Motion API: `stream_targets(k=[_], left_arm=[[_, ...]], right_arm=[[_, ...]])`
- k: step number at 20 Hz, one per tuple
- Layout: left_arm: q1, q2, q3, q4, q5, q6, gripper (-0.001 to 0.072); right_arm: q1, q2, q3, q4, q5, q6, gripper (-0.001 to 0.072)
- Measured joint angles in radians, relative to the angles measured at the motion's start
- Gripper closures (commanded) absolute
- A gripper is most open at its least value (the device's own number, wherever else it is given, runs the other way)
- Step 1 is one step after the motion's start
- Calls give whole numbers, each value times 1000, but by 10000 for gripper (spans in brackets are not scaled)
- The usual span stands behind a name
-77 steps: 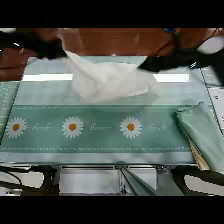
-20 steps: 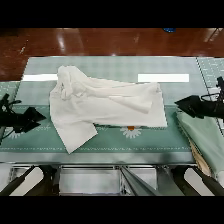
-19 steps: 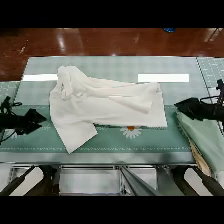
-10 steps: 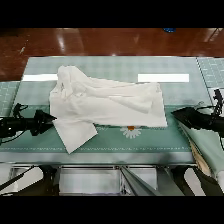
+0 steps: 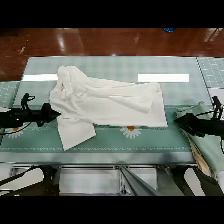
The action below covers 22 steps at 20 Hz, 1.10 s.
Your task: Fold the shirts.
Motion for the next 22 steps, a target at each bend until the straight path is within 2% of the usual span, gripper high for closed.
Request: stream_targets(k=[3, 7, 12, 17, 18, 19, 22], left_arm=[[-9, -5, 27, -4, -18, 10, 690], [-13, -8, 39, -8, -26, 14, 690], [-14, -8, 43, -8, -28, 18, 690], [-14, -8, 43, -9, -32, 19, 690], [-14, -8, 43, -9, -33, 20, 690], [-14, -8, 43, -9, -35, 21, 690], [-14, -2, 47, -9, -56, 20, 690]], right_arm=[[0, 0, -34, -57, 17, 58, 306], [0, -31, -84, -47, -47, 90, 306], [31, -183, -98, 113, -152, 7, 317], [166, -356, -53, 246, -245, -37, 328], [200, -386, -25, 257, -265, -42, 473], [230, -413, 5, 257, -292, -46, 688], [317, -472, 135, 271, -296, -87, 693]])
